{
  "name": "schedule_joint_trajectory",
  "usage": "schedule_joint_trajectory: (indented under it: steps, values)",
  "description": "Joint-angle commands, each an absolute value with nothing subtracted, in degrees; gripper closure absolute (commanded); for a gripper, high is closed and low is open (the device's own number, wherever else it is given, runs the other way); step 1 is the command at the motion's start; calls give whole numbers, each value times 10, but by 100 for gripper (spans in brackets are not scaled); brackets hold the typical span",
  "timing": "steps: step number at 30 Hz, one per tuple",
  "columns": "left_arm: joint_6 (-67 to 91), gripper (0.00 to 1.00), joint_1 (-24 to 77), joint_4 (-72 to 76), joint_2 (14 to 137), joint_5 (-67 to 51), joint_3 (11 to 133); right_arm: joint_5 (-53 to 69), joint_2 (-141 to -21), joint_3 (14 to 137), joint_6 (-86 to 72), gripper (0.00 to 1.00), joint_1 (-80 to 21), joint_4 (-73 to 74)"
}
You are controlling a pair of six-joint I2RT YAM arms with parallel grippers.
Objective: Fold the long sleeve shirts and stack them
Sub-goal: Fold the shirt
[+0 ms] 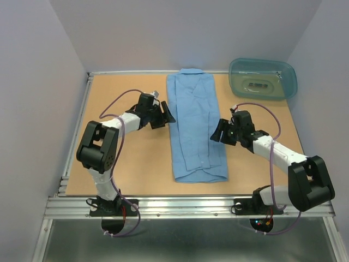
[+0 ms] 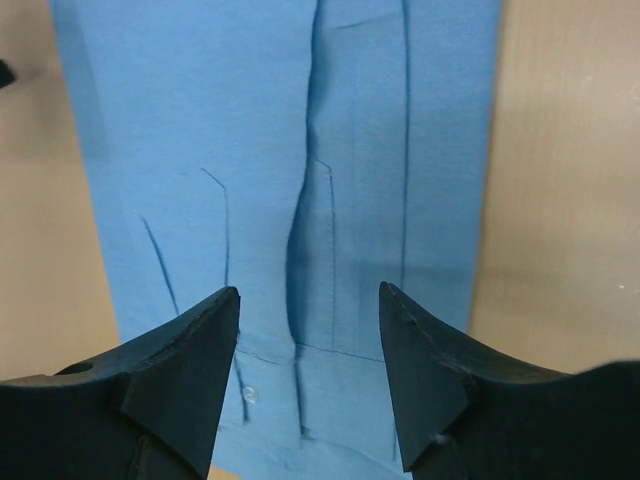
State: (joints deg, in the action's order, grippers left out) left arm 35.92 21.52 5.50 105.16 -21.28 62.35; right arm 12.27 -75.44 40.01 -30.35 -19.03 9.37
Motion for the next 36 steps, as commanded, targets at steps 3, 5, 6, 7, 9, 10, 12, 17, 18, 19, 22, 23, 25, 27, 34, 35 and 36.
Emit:
schedule_joint_trajectory:
  steps: [3,5,6,7,9,10,12,17,18,19,22,23,25,27,34,35,36]
  values:
    - [273,22,305,-66,918,-104,584,57,-750,399,-262,46,-230,139]
    - [267,24,339,-83,911,-83,580,46,-751,402,-260,49,-244,148]
    - [265,26,369,-97,918,-77,582,39,-752,399,-261,52,-249,153]
    - [269,27,379,-105,923,-70,583,37,-761,397,-264,54,-256,154]
    - [275,31,390,-119,944,-56,590,33,-773,396,-266,57,-261,156]
    - [276,32,393,-121,950,-50,593,30,-779,397,-268,57,-266,157]
    - [274,35,392,-124,966,-40,605,25,-793,399,-275,58,-271,157]
    - [261,37,391,-128,1001,-25,641,25,-843,426,-286,59,-284,156]
    - [257,37,390,-136,1009,-12,649,22,-852,432,-287,59,-285,156]
    - [250,37,388,-140,1026,-5,656,18,-872,445,-287,59,-287,156]
    - [242,37,374,-144,1057,16,680,3,-902,465,-287,59,-288,154]
    - [239,37,369,-144,1063,18,685,-17,-910,481,-282,59,-289,155]
    - [236,37,350,-146,1073,16,701,-42,-921,496,-279,59,-289,155]
    - [229,36,341,-159,1070,19,721,-48,-923,522,-271,58,-289,156]
    - [256,12,341,-223,955,4,684,-69,-844,541,-299,30,-289,224]
    - [261,9,341,-232,923,-20,653,-76,-813,533,-317,25,-288,247]
    - [265,6,341,-239,911,-29,638,-78,-800,526,-326,23,-288,258]
